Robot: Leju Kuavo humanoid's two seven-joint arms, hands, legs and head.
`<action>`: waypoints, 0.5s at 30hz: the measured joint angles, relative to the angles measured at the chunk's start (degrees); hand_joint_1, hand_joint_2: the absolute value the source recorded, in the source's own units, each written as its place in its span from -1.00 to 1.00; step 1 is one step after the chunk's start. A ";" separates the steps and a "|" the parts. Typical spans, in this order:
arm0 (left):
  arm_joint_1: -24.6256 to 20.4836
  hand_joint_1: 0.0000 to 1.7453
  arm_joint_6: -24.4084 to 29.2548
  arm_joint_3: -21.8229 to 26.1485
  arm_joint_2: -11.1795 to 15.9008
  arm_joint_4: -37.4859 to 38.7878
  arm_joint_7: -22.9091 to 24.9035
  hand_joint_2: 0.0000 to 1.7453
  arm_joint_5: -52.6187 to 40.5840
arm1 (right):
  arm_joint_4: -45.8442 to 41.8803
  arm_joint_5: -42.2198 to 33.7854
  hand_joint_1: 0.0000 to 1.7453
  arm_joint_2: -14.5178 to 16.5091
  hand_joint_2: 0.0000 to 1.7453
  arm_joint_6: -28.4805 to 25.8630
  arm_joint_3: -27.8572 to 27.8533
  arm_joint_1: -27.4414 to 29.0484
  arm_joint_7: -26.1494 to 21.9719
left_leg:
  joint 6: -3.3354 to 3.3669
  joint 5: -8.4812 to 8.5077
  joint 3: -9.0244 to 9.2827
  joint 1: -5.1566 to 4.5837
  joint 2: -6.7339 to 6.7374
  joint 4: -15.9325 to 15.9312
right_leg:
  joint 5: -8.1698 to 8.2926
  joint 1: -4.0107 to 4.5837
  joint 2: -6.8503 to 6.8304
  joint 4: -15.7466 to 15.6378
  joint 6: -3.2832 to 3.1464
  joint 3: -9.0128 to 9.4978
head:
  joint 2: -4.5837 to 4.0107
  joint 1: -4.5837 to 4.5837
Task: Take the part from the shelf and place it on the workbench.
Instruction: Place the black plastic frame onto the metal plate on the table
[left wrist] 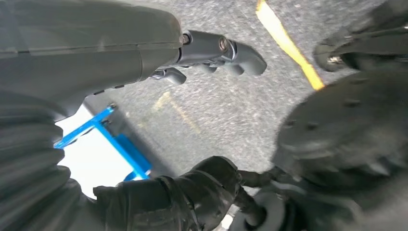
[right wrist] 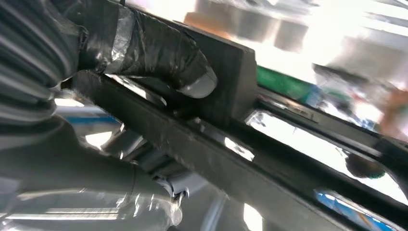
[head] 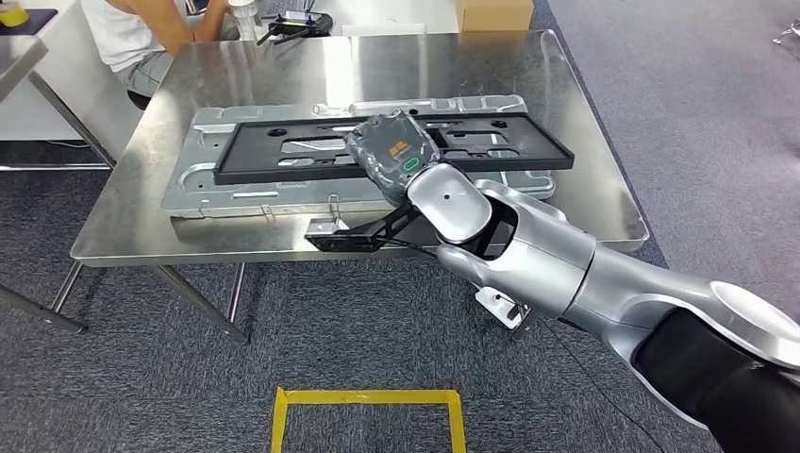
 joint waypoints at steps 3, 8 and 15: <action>0.68 -1.00 0.62 0.08 -0.07 -0.01 0.18 1.00 0.67 | -0.18 -0.34 1.00 -1.12 1.00 0.65 0.01 0.88 0.51 | -0.49 2.12 -3.97 0.32 0.08 3.22 | -1.21 -0.11 0.37 0.13 0.14 1.30 | 0.00 -0.03; 0.58 -1.00 0.84 0.20 -0.21 -0.01 0.22 1.00 1.23 | -0.25 -0.74 1.00 -2.00 1.00 0.71 -0.01 1.10 0.65 | 0.01 9.20 1.20 0.06 0.25 -10.54 | -3.38 -0.04 0.83 0.38 1.62 3.42 | 0.01 -0.22; 0.50 -1.00 0.81 0.21 -0.35 -0.02 0.25 1.00 1.40 | 0.15 -1.36 1.00 -2.61 1.00 0.44 -0.21 1.24 0.38 | 2.89 7.09 3.56 -0.14 0.07 -11.49 | -7.24 -0.02 0.38 12.10 2.94 -2.93 | 0.01 0.85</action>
